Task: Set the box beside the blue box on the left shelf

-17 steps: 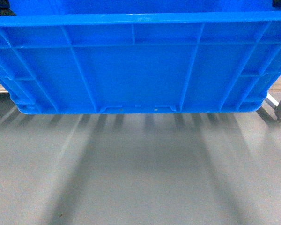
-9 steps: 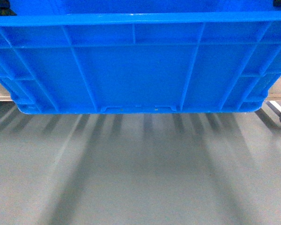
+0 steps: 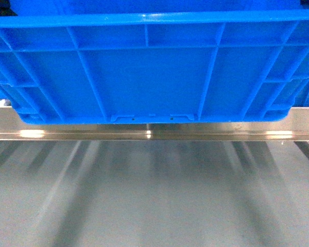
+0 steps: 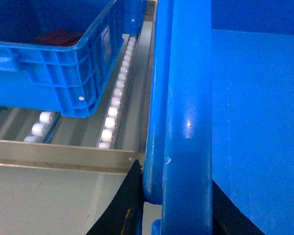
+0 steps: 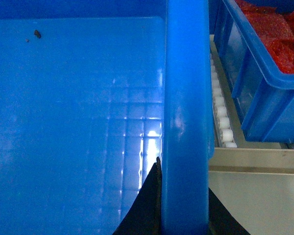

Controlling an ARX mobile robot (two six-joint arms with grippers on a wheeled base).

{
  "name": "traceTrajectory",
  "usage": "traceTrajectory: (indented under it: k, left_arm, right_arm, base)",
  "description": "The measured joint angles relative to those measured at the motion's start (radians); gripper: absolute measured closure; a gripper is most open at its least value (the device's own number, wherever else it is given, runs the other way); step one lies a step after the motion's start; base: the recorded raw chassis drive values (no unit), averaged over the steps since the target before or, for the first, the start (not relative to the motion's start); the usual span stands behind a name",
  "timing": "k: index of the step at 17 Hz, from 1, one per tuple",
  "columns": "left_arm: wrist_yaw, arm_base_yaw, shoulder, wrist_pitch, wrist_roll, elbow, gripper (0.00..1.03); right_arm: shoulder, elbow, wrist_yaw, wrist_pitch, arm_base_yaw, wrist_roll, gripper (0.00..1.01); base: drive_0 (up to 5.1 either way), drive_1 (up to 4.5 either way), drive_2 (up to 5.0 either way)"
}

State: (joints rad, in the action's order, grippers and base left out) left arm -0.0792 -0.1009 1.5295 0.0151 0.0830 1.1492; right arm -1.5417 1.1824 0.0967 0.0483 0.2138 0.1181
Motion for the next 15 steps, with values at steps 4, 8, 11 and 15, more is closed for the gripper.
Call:
traceTrajectory:
  k: [4,8,11,15]
  left_arm:
    - [-0.004,0.000,0.000,-0.003,0.001,0.000,0.84]
    - [-0.002,0.000,-0.001,0.001,0.000,0.000,0.84]
    - [-0.002,0.000,-0.001,0.000,-0.001,0.000,0.84]
    - [-0.002,0.000,-0.001,0.000,0.000,0.000,0.84]
  right_arm:
    - [0.000,0.000,-0.001,0.003,0.000,-0.002,0.93]
    - [-0.001,0.000,0.000,-0.001,0.000,0.000,0.93]
    - [-0.001,0.000,-0.001,0.002,0.000,0.001,0.93]
    - [-0.001,0.000,0.000,0.000,0.000,0.001,0.93]
  base:
    - [0.1,4.28,-4.0]
    - [0.1,4.31,-4.0]
    - [0.1,4.25,-4.1]
    - [0.0,4.18,-4.2]
